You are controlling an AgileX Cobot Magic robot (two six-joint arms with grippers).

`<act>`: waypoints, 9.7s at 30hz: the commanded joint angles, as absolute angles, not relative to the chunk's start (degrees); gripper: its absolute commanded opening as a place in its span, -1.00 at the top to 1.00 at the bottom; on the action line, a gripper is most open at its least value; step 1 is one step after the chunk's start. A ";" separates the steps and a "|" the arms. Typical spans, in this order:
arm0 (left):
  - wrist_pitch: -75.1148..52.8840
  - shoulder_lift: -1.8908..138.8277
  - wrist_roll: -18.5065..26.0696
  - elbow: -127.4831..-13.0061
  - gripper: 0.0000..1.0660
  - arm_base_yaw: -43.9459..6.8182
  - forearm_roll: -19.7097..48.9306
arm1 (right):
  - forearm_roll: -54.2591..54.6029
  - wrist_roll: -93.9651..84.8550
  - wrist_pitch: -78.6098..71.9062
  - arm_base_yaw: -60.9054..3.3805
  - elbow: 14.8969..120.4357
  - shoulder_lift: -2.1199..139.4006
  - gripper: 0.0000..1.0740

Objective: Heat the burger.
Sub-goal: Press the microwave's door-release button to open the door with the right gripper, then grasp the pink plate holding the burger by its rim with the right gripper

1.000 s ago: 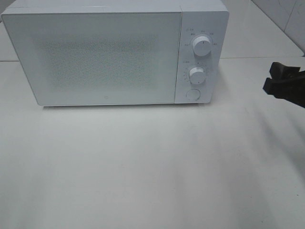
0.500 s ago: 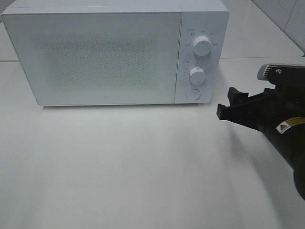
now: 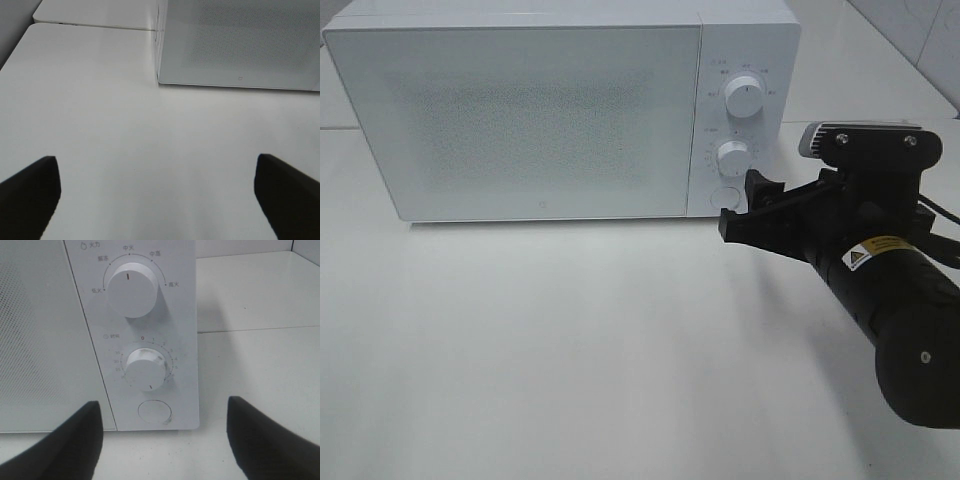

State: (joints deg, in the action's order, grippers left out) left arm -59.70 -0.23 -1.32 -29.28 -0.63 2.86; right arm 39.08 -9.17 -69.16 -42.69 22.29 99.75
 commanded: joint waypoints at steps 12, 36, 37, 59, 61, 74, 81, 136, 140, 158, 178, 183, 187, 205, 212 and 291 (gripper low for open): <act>-59.30 -1.43 -1.43 -28.99 -0.83 -0.40 3.15 | 39.53 22.98 -69.84 -42.69 22.63 99.58 0.08; -59.30 -1.43 -1.43 -28.99 -0.83 -0.40 3.15 | 40.28 73.05 -60.68 -42.69 22.63 99.58 1.00; -59.30 -1.43 -1.43 -28.99 -0.83 -0.40 3.15 | 40.28 73.05 -60.68 -42.69 22.63 99.58 1.00; -59.30 -1.43 -1.43 -28.99 -0.83 -0.40 3.15 | 43.54 75.23 -59.47 -41.88 34.26 111.04 1.00; -59.30 -1.43 -1.43 -28.99 -0.83 -0.40 3.15 | 43.54 75.23 -57.93 -41.08 35.98 112.76 1.00; -59.30 -1.43 -1.43 -28.99 -0.83 -0.40 3.15 | 43.09 75.06 -55.69 -38.33 42.11 117.51 1.00; -59.30 -1.43 -1.43 -28.99 -0.83 -0.40 3.15 | 42.63 75.00 -54.95 -37.53 46.18 120.55 1.00; -59.30 -1.43 -1.43 -28.99 -0.83 -0.40 3.09 | 43.95 68.87 -70.13 -32.60 59.93 126.45 1.00; -59.30 -1.43 -1.43 -28.99 -0.83 -0.40 3.09 | 44.06 68.75 -70.24 -32.54 61.71 127.43 1.00; -59.30 -1.43 -1.43 -28.99 -0.83 -0.40 3.09 | 43.43 67.44 -61.19 -33.40 57.64 125.19 1.00; -59.30 -1.43 -1.43 -28.99 -0.83 -0.40 3.09 | 41.37 59.24 -44.69 -34.03 44.18 113.50 1.00; -59.30 -1.43 -1.43 -28.99 -0.83 -0.40 3.09 | 40.51 52.65 -38.67 -34.03 39.02 107.77 1.00; -59.30 -1.43 -1.43 -28.99 -0.83 -0.40 3.09 | 40.51 44.86 -33.86 -34.03 36.27 103.59 1.00; -59.30 -1.43 -1.43 -28.99 -0.83 -0.40 3.09 | 39.02 5.04 -6.13 -33.92 35.29 91.50 0.95; -59.30 -1.43 -1.43 -28.99 -0.83 -0.40 3.09 | 37.07 -4.70 5.33 -33.92 38.16 91.39 0.95; -59.30 -1.43 -1.43 -28.99 -0.83 -0.40 3.09 | -28.48 -52.08 22.80 -40.79 61.94 91.62 -0.70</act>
State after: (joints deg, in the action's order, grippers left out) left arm -59.70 -0.23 -1.32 -29.28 -0.63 2.86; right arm -27.90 -52.54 23.43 -40.45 61.54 91.85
